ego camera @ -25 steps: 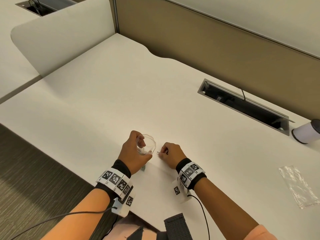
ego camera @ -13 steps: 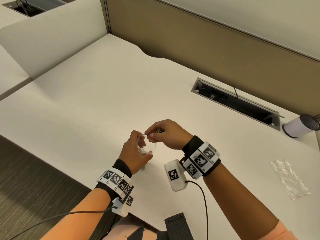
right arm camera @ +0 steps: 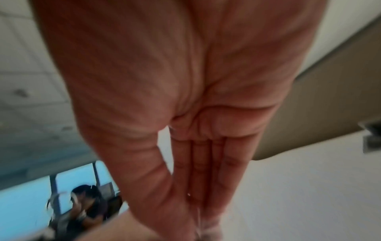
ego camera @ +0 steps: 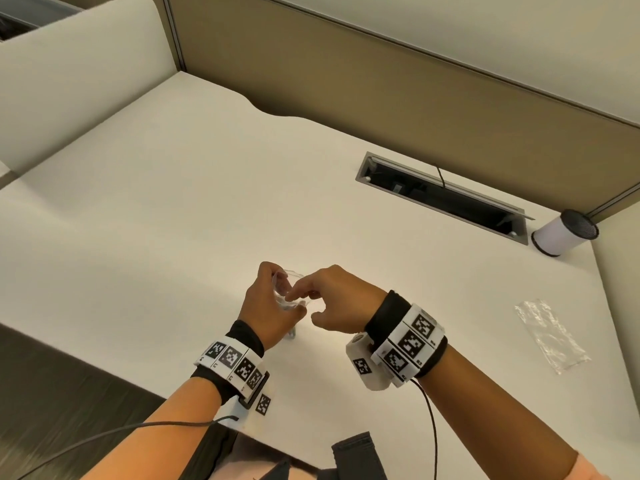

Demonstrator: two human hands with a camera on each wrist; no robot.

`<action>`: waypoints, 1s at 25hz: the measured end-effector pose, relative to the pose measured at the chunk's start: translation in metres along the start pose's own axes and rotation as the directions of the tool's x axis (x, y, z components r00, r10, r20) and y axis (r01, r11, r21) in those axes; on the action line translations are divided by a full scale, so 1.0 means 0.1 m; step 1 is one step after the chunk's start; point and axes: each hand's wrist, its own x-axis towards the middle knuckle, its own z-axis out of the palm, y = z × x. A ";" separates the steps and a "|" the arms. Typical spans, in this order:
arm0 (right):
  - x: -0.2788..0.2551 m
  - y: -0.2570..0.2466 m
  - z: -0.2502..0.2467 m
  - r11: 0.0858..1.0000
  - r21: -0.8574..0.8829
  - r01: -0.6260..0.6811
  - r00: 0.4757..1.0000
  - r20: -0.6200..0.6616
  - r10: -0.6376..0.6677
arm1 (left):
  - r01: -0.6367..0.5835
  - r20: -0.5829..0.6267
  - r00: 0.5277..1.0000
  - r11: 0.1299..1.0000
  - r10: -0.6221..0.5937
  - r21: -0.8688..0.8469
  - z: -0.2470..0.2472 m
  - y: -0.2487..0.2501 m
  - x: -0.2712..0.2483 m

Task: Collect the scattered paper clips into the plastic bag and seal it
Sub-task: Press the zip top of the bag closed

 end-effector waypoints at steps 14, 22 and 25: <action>-0.25 0.71 0.01 0.928 -0.372 0.015 0.938 -0.316 -0.142 | -0.067 0.137 0.988 0.997 0.073 -0.044 0.12 0.10 0.09; -0.45 0.98 0.10 0.936 -0.351 0.035 0.853 -0.478 -0.211 | -0.081 0.129 0.988 0.997 0.081 -0.012 0.09 0.03 0.13; -0.47 1.06 0.13 0.959 -0.283 0.035 0.831 -0.524 -0.185 | -0.080 0.124 0.989 0.997 0.081 -0.012 0.07 0.06 0.14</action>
